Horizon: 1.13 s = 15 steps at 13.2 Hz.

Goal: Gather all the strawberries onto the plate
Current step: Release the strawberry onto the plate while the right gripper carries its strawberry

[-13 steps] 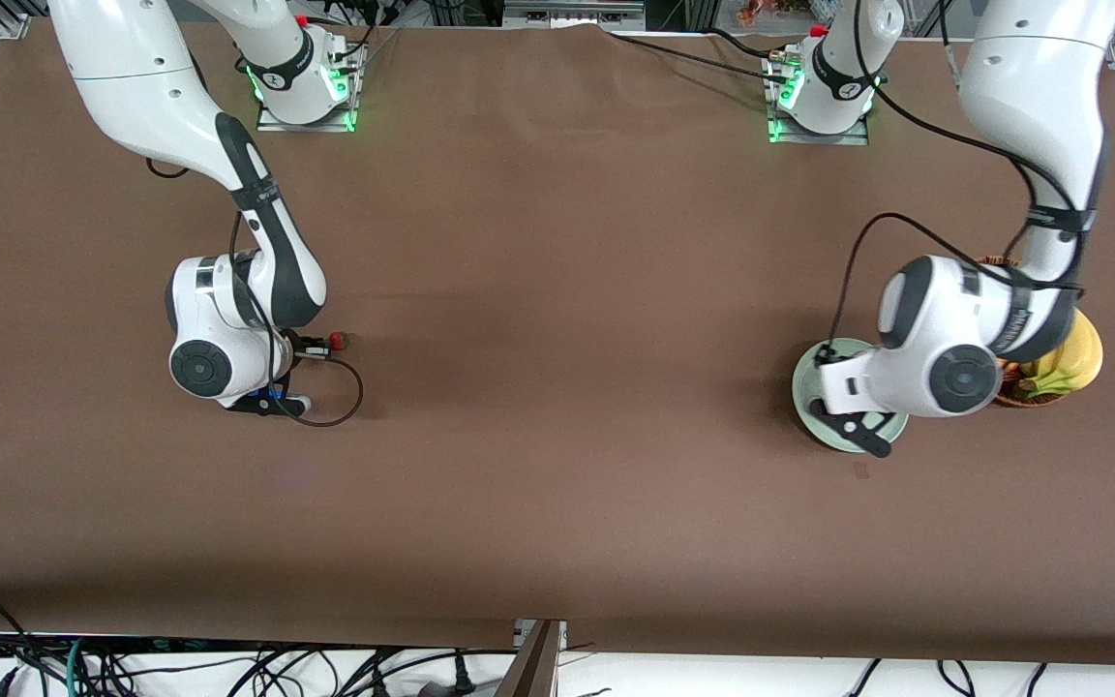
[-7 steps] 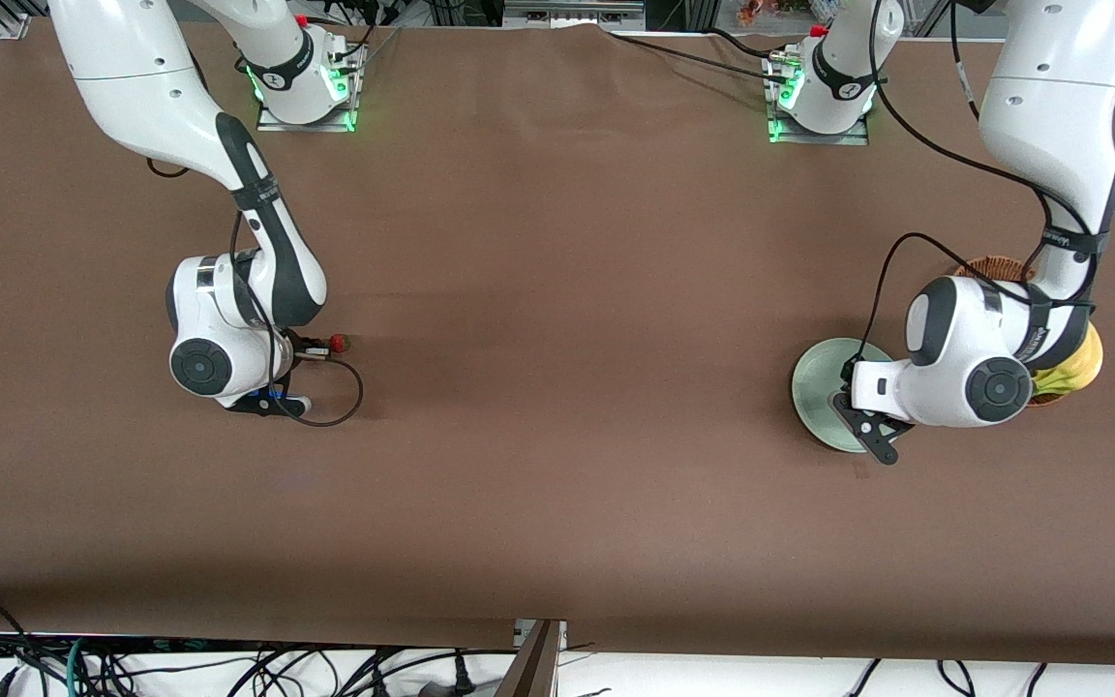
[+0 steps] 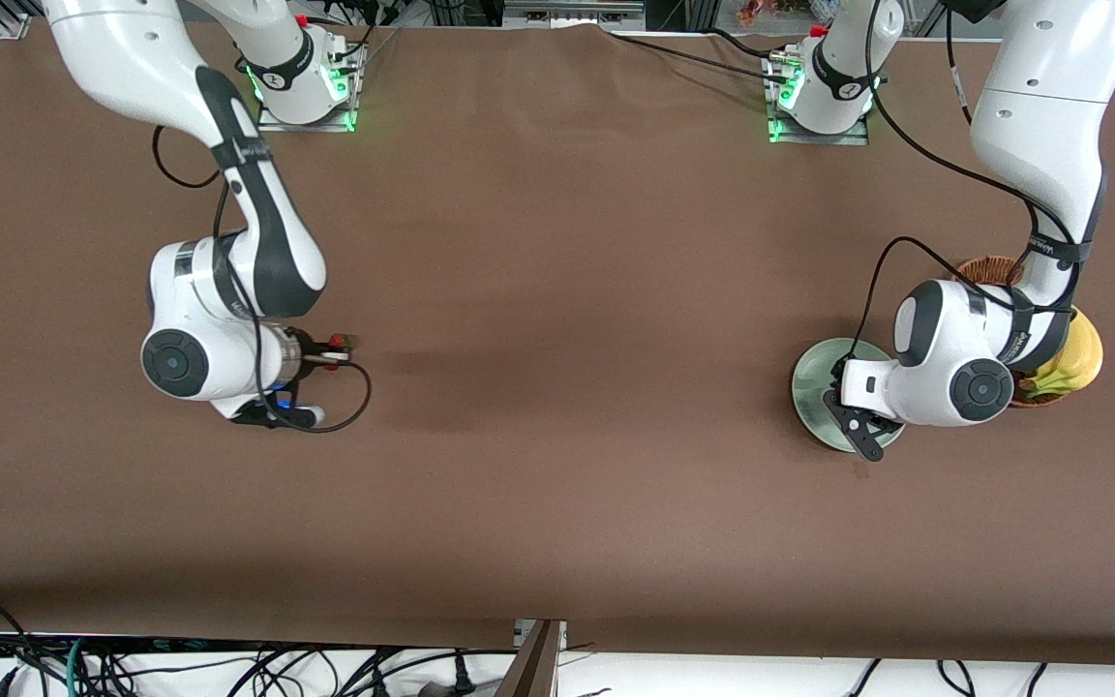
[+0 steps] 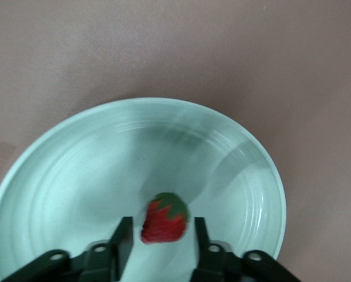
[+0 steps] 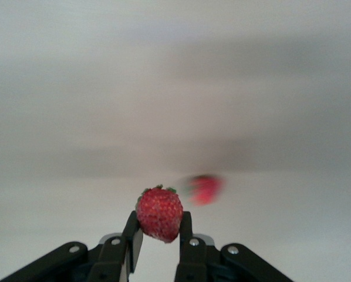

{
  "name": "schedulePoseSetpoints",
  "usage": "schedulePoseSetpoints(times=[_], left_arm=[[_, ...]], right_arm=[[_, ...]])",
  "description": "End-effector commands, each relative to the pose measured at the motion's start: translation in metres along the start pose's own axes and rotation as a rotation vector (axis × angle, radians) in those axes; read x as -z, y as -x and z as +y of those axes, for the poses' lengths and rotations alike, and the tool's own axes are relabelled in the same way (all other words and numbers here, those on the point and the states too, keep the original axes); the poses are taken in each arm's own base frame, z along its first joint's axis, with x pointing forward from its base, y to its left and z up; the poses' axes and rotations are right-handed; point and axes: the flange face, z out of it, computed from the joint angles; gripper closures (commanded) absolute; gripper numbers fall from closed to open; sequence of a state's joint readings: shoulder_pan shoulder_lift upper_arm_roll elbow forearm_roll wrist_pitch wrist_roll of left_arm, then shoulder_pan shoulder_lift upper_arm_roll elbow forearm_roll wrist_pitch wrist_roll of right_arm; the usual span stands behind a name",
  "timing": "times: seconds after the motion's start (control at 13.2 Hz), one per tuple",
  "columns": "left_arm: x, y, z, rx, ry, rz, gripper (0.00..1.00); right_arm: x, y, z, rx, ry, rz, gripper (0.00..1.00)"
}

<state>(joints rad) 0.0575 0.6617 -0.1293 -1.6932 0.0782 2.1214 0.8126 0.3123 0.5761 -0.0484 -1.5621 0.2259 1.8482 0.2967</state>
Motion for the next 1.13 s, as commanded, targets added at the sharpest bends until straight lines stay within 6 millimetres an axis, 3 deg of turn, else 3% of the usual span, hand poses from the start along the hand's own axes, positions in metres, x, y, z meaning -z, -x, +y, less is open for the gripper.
schedulePoseSetpoints(times=[0.0,0.38,0.76,0.91,1.06], left_arm=[[0.038,0.007,0.006,-0.026,-0.028,0.003,0.0],[0.087,0.014,0.009,0.042,-0.029,0.004,0.0],[0.103,0.005,0.025,0.228,0.007,-0.024,0.0],[0.106,-0.005,0.035,0.285,0.027,-0.003,0.0],[0.104,-0.012,0.043,0.365,0.082,0.029,0.0]], right_arm=[[-0.006,0.012,-0.076,-0.105,-0.061,-0.005,0.95],[-0.031,0.046,-0.222,-0.324,-0.315,0.124,0.95],[-0.107,0.11,-0.346,-0.383,-0.527,0.308,0.95],[-0.125,0.131,-0.382,-0.404,-0.599,0.319,0.95],[-0.138,0.141,-0.398,-0.425,-0.626,0.311,0.94]])
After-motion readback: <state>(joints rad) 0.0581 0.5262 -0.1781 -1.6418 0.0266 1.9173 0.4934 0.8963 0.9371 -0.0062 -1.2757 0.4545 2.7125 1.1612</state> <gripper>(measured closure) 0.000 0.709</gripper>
